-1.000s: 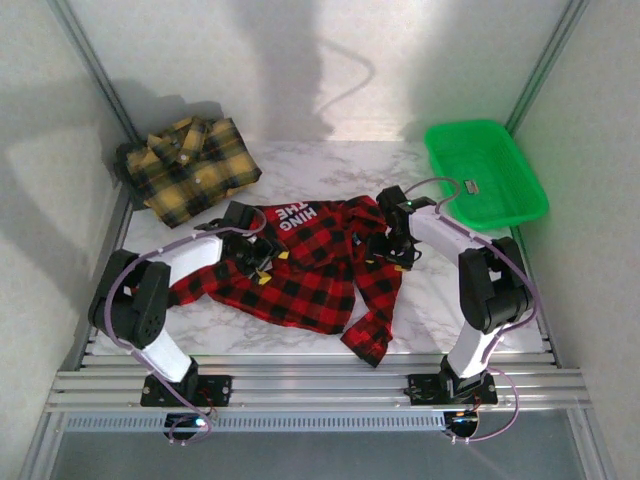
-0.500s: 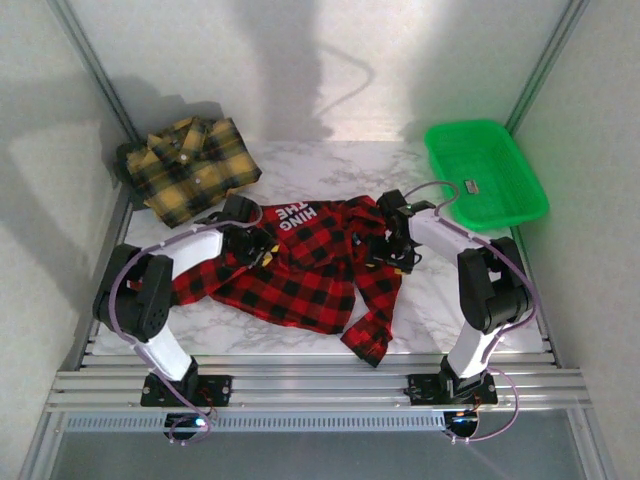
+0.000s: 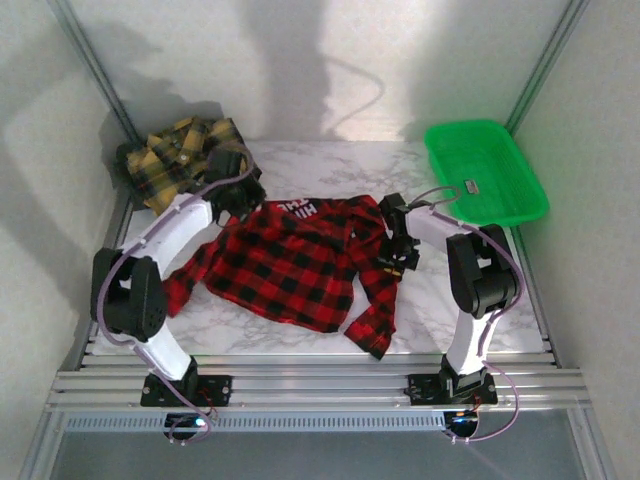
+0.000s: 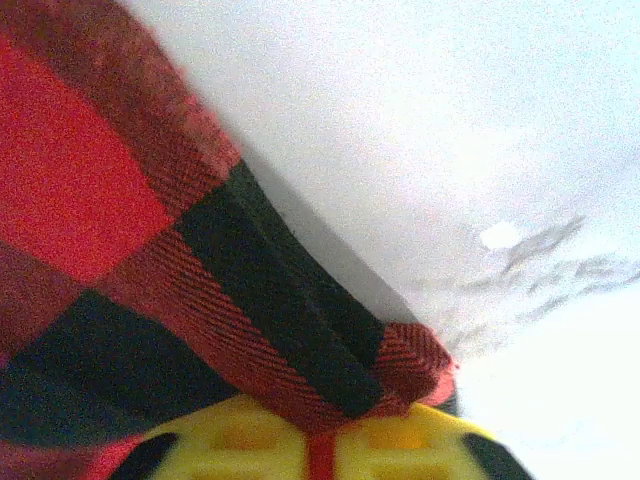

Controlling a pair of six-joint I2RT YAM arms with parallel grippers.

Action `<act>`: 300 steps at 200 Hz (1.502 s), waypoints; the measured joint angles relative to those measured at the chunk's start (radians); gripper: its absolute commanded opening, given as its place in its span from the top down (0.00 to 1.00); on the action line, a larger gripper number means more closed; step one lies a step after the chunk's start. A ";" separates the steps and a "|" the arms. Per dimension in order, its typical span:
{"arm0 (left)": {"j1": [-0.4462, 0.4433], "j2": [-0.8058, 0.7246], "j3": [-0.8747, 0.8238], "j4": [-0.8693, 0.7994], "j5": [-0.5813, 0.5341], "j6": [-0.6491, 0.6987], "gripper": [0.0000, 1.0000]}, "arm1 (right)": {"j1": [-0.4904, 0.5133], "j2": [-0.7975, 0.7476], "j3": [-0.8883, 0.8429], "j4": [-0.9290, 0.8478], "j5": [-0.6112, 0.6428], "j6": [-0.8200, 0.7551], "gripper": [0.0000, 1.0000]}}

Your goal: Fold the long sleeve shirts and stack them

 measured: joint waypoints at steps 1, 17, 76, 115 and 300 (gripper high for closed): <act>0.002 -0.002 0.009 0.001 0.000 0.003 1.00 | -0.002 0.000 0.001 0.001 0.000 -0.001 1.00; 0.023 -0.011 0.115 0.005 0.007 0.024 1.00 | -0.040 0.004 0.029 0.028 0.011 0.023 1.00; 0.139 0.032 0.499 0.027 0.122 0.057 1.00 | -0.137 -0.011 0.378 0.085 0.006 -0.014 1.00; 0.195 0.133 0.802 0.027 0.178 0.093 1.00 | -0.171 -0.030 0.725 0.126 -0.081 -0.066 1.00; 0.575 0.253 1.313 0.448 0.132 -0.047 0.91 | 0.176 -0.439 0.778 -0.023 -0.717 0.053 1.00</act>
